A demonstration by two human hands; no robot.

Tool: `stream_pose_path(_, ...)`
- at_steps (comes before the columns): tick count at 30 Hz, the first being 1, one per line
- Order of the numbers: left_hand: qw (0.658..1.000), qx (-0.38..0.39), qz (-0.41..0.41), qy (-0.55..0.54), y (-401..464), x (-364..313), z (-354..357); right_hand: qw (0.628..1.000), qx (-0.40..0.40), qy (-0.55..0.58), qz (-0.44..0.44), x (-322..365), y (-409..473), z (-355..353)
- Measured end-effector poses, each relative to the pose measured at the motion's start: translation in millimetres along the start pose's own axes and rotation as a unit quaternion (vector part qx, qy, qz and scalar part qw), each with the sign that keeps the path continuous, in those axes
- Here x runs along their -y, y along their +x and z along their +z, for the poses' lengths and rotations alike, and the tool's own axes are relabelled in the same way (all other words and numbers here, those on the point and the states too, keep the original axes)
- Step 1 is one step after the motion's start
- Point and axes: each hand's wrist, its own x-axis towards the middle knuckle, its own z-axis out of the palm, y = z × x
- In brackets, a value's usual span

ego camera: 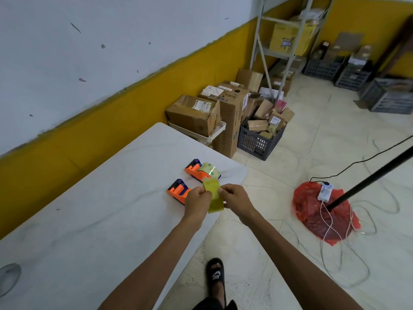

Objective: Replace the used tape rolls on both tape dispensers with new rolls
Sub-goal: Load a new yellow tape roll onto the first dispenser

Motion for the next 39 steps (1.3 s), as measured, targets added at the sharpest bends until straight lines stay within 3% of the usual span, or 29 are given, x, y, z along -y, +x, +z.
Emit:
stream_pose_path(18, 0.994, -0.079, -0.017, -0.070, 83.2, -18.0, 7.1, 0.993, 0.087, -0.077, -0.002, 16.9, 118.0, 12.4)
stream_pose_path(27, 0.977, -0.183, -0.082, -0.066, 98.7, -5.3, 8.0, 0.973, 0.204, -0.103, -0.017, 8.3, 151.5, 26.0)
stream_pose_path(34, 0.946, -0.278, -0.149, -0.078, 97.5, -2.8, 29.7, 0.931, 0.322, -0.163, -0.052, -4.7, 179.1, 23.5)
stream_pose_path(39, 0.925, -0.320, -0.174, -0.112, 94.7, -7.7, 44.2, 0.913, 0.360, -0.174, -0.082, -4.6, 190.5, 19.9)
